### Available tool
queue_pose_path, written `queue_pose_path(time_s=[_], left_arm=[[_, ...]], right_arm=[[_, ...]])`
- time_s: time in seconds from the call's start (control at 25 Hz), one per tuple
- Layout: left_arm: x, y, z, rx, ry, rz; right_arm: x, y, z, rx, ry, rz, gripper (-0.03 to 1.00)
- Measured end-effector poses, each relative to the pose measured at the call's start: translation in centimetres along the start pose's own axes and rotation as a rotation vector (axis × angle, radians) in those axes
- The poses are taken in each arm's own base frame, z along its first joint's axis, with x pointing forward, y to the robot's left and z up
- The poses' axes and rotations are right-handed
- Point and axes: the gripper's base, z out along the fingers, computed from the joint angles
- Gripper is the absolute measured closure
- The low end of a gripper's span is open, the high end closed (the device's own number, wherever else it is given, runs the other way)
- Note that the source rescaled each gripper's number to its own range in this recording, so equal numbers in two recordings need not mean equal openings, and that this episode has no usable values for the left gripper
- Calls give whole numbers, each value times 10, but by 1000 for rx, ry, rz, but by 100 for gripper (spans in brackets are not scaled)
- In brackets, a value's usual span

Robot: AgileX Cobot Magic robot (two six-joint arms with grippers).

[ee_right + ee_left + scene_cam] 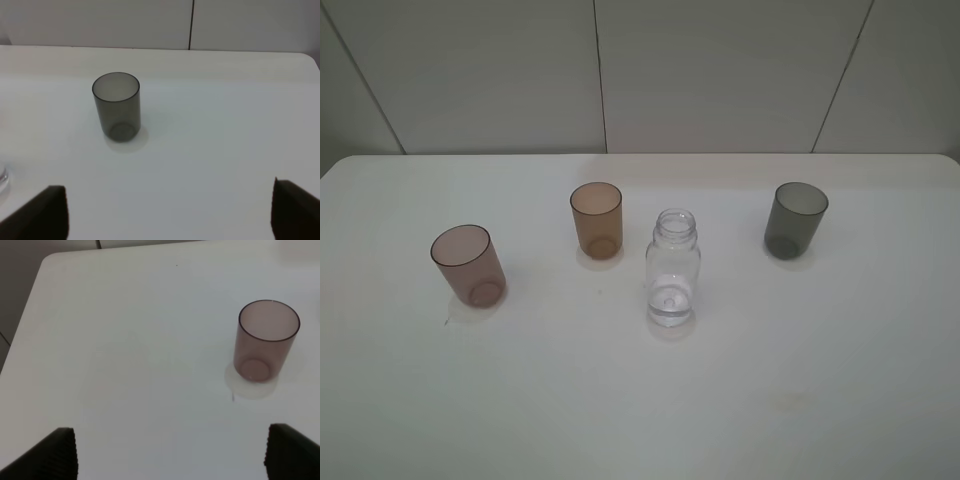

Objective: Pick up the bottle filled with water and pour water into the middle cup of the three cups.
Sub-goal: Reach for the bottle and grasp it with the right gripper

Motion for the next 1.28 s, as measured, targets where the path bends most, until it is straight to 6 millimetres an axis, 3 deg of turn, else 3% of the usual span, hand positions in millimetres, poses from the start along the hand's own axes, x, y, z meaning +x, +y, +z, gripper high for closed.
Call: queue_pose_path(time_s=[0.72,0.84,1.04,1.2,1.28], left_arm=[[0,0,0,0,0,0],[0,0,0,0,0,0],[0,0,0,0,0,0],[0,0,0,0,0,0],[0,0,0,0,0,0]], right_arm=[[0,0,0,-4,3,-2,10],[-5,3,10,-28,69,8,10],[-46,6,39,-52,167,22,10],[-93,8,68,-63,115,35,10],[-106,10,84,-79,96,54,10]])
